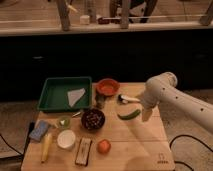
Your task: Place pepper in paper cup
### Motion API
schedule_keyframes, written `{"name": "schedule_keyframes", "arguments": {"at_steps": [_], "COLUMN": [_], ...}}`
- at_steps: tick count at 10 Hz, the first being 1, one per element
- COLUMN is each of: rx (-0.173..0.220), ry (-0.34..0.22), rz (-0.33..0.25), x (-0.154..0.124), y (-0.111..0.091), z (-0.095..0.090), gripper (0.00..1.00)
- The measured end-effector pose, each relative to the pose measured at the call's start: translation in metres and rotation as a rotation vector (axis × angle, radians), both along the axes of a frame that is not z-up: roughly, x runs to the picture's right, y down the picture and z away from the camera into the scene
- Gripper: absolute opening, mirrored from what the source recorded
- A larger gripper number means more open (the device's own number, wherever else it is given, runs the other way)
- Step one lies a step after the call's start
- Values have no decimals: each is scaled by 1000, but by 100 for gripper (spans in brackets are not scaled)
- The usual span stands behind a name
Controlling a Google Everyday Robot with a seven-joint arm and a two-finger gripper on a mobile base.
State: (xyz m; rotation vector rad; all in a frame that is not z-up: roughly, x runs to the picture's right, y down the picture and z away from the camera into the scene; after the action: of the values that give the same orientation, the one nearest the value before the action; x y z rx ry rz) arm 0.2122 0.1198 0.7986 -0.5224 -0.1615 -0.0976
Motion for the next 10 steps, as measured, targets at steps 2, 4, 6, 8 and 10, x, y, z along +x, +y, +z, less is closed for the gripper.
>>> {"name": "schedule_keyframes", "arguments": {"at_steps": [2,4,6,8,10], "rx": [-9,-15,-24,-32,-38], "ry": [-16,-34,-46,-58,-70], "rz": [-4,-12,-17,-23,-31], "x": [-1,-6,-9,-12,-17], "y": [6,8,12,16,18], "z": [12,21,30,38,45], "gripper": [80,80,80,80,80]}}
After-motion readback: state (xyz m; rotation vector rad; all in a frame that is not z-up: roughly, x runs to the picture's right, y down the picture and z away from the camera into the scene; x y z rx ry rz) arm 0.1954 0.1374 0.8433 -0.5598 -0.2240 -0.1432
